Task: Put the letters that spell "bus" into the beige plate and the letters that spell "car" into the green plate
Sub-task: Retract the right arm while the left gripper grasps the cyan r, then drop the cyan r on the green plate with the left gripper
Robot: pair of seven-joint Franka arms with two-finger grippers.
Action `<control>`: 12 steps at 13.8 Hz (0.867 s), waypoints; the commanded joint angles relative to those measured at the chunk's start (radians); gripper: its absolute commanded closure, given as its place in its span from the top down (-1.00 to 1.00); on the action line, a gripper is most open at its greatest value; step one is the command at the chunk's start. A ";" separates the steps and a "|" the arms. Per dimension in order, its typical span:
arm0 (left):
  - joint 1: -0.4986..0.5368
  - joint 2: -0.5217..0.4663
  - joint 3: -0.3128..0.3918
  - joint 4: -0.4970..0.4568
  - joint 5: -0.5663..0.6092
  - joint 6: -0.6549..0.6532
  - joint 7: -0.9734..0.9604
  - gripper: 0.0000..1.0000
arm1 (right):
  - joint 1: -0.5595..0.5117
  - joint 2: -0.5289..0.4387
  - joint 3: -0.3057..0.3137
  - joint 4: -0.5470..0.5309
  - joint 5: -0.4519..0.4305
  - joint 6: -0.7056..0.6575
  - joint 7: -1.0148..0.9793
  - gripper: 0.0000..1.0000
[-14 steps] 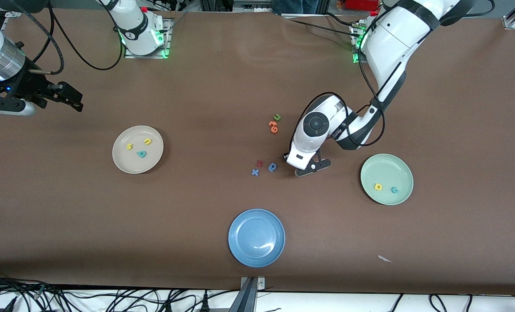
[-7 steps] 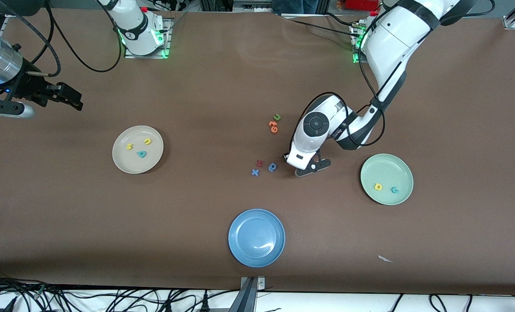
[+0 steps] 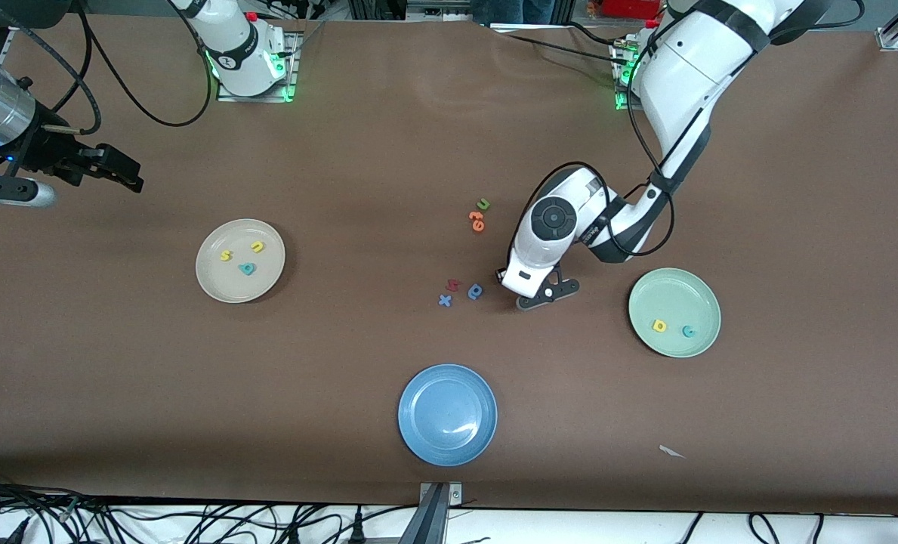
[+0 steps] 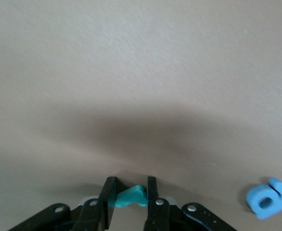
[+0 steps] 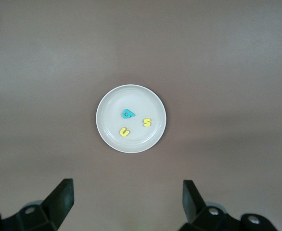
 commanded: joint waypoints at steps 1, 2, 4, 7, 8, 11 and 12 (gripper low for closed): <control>0.054 -0.014 -0.004 0.082 0.034 -0.160 0.153 -0.58 | -0.010 0.014 -0.001 0.028 0.024 -0.010 -0.013 1.00; 0.078 -0.014 -0.004 0.111 0.034 -0.212 0.225 -0.58 | -0.010 0.014 -0.003 0.026 0.024 -0.010 -0.013 1.00; 0.144 -0.028 -0.006 0.156 0.031 -0.287 0.369 -0.59 | -0.010 0.014 -0.003 0.026 0.024 -0.011 -0.013 1.00; 0.255 -0.043 -0.006 0.159 0.033 -0.309 0.593 -0.59 | -0.008 0.014 -0.001 0.028 0.022 -0.011 -0.013 1.00; 0.291 -0.043 -0.005 0.159 0.034 -0.309 0.664 -0.59 | -0.008 0.014 -0.001 0.026 0.022 -0.011 -0.013 1.00; 0.367 -0.033 0.011 0.154 0.045 -0.309 0.845 -0.55 | -0.008 0.014 -0.001 0.026 0.022 -0.011 -0.013 1.00; 0.372 -0.033 0.032 0.154 0.082 -0.308 0.900 -0.35 | -0.010 0.014 -0.003 0.028 0.022 -0.011 -0.013 1.00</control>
